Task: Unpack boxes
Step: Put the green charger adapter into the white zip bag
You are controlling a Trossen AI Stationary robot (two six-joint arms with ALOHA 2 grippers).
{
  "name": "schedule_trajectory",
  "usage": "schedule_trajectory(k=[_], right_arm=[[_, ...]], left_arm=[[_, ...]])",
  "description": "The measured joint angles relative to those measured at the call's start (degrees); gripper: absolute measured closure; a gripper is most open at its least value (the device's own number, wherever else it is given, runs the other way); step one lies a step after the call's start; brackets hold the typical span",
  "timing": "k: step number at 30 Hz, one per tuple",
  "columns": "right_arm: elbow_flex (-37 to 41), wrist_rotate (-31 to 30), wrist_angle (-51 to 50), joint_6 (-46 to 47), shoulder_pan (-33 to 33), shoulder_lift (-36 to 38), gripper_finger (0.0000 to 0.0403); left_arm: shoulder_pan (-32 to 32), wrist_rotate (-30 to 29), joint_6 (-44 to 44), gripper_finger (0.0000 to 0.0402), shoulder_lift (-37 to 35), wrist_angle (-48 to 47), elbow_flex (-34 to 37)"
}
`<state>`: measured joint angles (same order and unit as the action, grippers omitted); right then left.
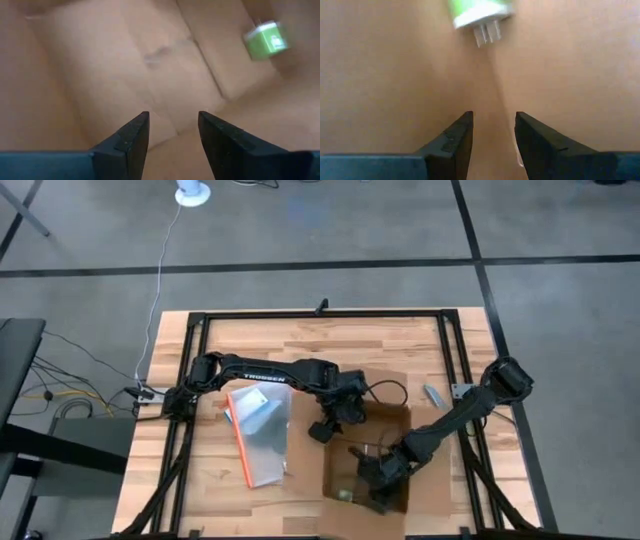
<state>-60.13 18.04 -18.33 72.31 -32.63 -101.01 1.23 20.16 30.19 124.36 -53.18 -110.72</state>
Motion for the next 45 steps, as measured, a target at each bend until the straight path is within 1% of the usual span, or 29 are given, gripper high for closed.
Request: schedule_trajectory(k=[3, 8, 13, 18, 20, 25, 27, 29, 31, 33, 37, 38, 43, 45], right_arm=[[-0.1, -0.6, 1.9, 3.1, 1.1, -0.2, 0.0275], [-0.2, 1.6, 2.1, -0.1, 0.6, -1.7, 0.0275], [-0.2, 8.6, 2.7, -1.7, -0.3, -2.6, 0.0275], [-0.3, 10.9, 3.2, -1.2, -0.5, -2.9, 0.0275], [-0.4, 13.1, 2.7, -1.1, -0.6, -4.3, 0.0275], [-0.5, 24.1, 4.5, -1.0, -1.0, -10.2, 0.0275], [-0.6, 25.9, 5.6, -1.3, -1.1, -11.8, 0.0275], [-0.6, 26.1, 6.4, -1.1, -0.9, -12.7, 0.0277], [-0.8, 26.4, 6.8, -0.9, -0.6, -13.4, 0.0286], [-0.8, 26.3, 7.0, -1.0, -0.5, -13.5, 0.0305], [-0.8, 26.2, 7.1, -2.7, -1.0, -13.6, 0.0384], [-0.8, 26.2, 7.0, -2.6, -1.0, -13.5, 0.0392], [-2.8, 25.5, 5.8, -1.9, -0.5, -13.1, 0.0402], [-3.1, 24.0, 5.0, -1.7, 0.2, -12.2, 0.0403]], left_arm=[[0.1, 0.1, 0.0, 0.0245, 0.0, -0.1, 0.0], [0.1, 0.0, 0.0, 0.0245, 0.0, -0.5, 0.0], [0.2, 0.2, -0.1, 0.0245, 0.0, -1.3, 0.0], [0.5, 0.3, -0.1, 0.0245, 0.0, -1.3, 0.0], [0.5, 0.4, -0.2, 0.0245, 0.0, -1.0, -0.1], [1.3, 1.5, -0.3, 0.0245, 0.0, -0.4, -0.1], [1.6, 1.8, -0.2, 0.0245, 0.0, -0.2, -0.2], [1.8, 1.8, -0.2, 0.0245, 0.0, -0.2, -0.2], [2.0, 1.6, -0.1, 0.0245, 0.0, -0.2, -0.2], [2.1, 1.2, 0.0, 0.0245, 0.0, -0.1, -0.1], [2.0, 0.0, 0.0, 0.0245, -0.2, 0.6, -0.2], [1.8, -0.4, 0.0, 0.0245, -0.3, 0.5, -0.2], [1.7, -0.6, 0.5, 0.0245, -1.2, 0.0, -0.1], [1.7, -1.2, 0.7, 0.0245, -1.7, -0.6, -0.1]])
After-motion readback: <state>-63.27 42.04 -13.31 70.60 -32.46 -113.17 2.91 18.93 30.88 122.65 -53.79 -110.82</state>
